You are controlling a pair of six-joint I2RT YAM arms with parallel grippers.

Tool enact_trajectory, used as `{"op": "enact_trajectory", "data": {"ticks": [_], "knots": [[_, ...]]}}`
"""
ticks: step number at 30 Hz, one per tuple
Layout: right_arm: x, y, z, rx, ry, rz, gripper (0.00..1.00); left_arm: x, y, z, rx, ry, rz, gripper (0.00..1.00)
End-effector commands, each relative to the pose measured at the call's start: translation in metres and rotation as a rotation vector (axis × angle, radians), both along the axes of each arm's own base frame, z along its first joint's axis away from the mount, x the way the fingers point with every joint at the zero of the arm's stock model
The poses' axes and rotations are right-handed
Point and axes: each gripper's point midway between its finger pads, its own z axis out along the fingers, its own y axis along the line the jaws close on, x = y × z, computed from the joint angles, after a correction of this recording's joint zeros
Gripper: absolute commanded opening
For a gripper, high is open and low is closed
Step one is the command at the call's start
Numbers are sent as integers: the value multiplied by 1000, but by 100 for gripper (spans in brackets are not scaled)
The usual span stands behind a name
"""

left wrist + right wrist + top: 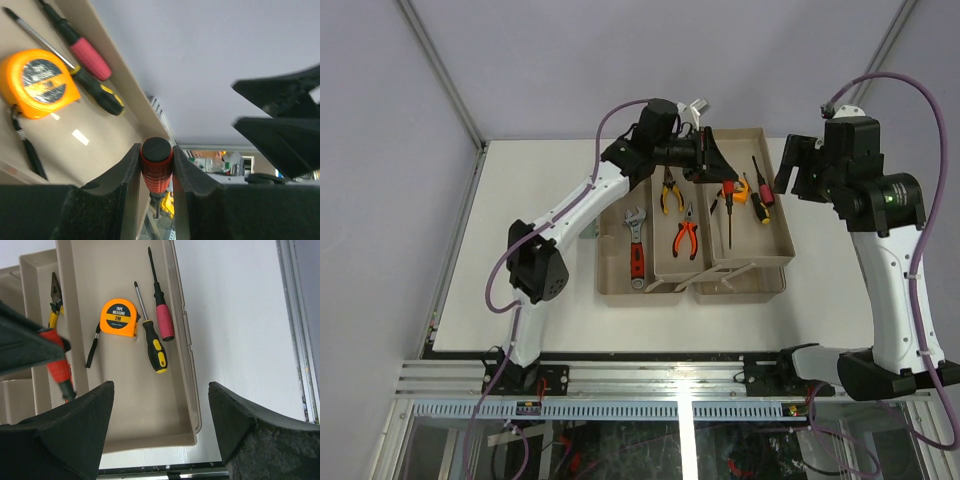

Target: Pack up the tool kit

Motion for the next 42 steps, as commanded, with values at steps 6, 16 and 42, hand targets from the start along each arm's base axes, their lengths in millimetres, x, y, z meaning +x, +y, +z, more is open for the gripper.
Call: {"op": "enact_trajectory", "data": {"ticks": [6,16,42], "knots": [[-7,1,3,29,-51,-10,82,44,-2,-43,104,-75,115,0],[-11,-1,0,23,-46,-18,83,56,12,-62,202,-96,183,75],[13,12,-31,11,7,53,83,24,422,-168,499,595,1177,93]]}}
